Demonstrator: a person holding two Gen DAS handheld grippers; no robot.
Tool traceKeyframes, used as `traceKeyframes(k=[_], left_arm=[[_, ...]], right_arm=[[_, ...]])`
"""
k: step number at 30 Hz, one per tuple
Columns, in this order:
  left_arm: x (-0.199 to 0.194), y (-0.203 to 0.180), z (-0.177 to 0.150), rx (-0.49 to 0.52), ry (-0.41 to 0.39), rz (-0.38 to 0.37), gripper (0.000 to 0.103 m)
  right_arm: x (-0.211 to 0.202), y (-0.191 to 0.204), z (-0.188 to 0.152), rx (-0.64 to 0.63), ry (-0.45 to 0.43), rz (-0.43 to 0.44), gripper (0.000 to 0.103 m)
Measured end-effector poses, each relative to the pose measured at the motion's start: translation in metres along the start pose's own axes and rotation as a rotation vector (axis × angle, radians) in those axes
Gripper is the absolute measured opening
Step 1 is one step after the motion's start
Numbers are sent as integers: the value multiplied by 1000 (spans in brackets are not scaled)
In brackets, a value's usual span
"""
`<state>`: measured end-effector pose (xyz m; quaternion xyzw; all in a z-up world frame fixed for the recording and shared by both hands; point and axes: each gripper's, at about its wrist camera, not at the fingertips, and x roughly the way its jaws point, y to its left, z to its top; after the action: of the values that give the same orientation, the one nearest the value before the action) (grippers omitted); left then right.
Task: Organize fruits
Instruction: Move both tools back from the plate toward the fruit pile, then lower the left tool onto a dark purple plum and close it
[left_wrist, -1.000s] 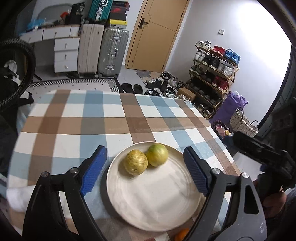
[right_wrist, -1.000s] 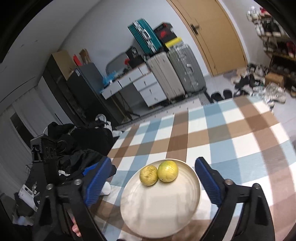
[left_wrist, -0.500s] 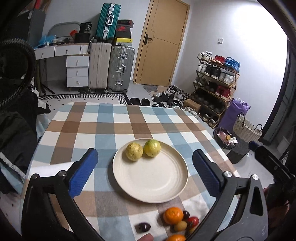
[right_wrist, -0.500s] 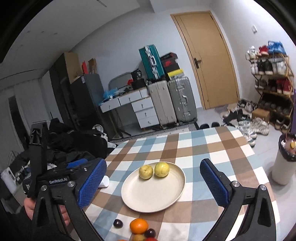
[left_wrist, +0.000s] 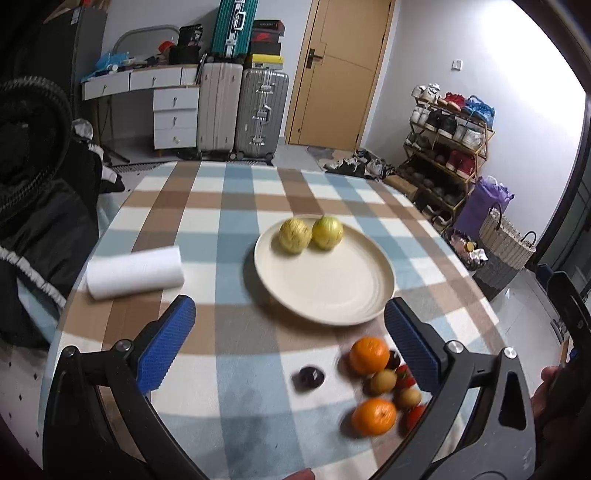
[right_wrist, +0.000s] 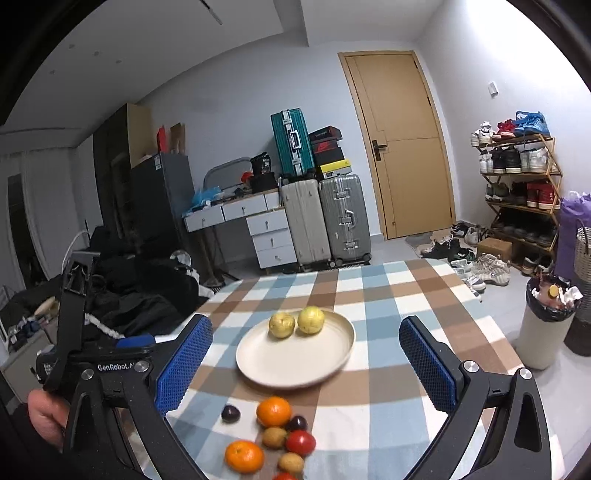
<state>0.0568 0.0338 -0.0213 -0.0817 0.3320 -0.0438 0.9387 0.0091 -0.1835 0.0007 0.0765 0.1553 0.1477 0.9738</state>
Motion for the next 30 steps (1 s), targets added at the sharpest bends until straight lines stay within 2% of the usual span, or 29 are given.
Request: traceKeyframes(k=[6, 12, 19, 21, 22, 23, 25, 30], left_arm=[[19, 15, -27, -20, 69, -5, 102], [53, 27, -55, -40, 193, -54, 102], [76, 17, -63, 2, 226, -98, 101], [80, 13, -61, 15, 228, -101, 97], [85, 10, -60, 25, 232, -108, 90], [88, 9, -59, 32, 237, -113, 79], [93, 5, -57, 45, 255, -114, 66], [96, 1, -57, 52, 257, -140, 55]], right_arm=[[5, 1, -31, -13, 91, -4, 103], [12, 1, -60, 6, 170, 8, 103], [16, 2, -80, 31, 229, 35, 103], [17, 1, -82, 34, 232, 41, 103], [17, 1, -83, 35, 233, 41, 103], [17, 0, -84, 37, 236, 43, 103], [18, -1, -85, 37, 242, 50, 103], [19, -4, -86, 47, 244, 65, 103]])
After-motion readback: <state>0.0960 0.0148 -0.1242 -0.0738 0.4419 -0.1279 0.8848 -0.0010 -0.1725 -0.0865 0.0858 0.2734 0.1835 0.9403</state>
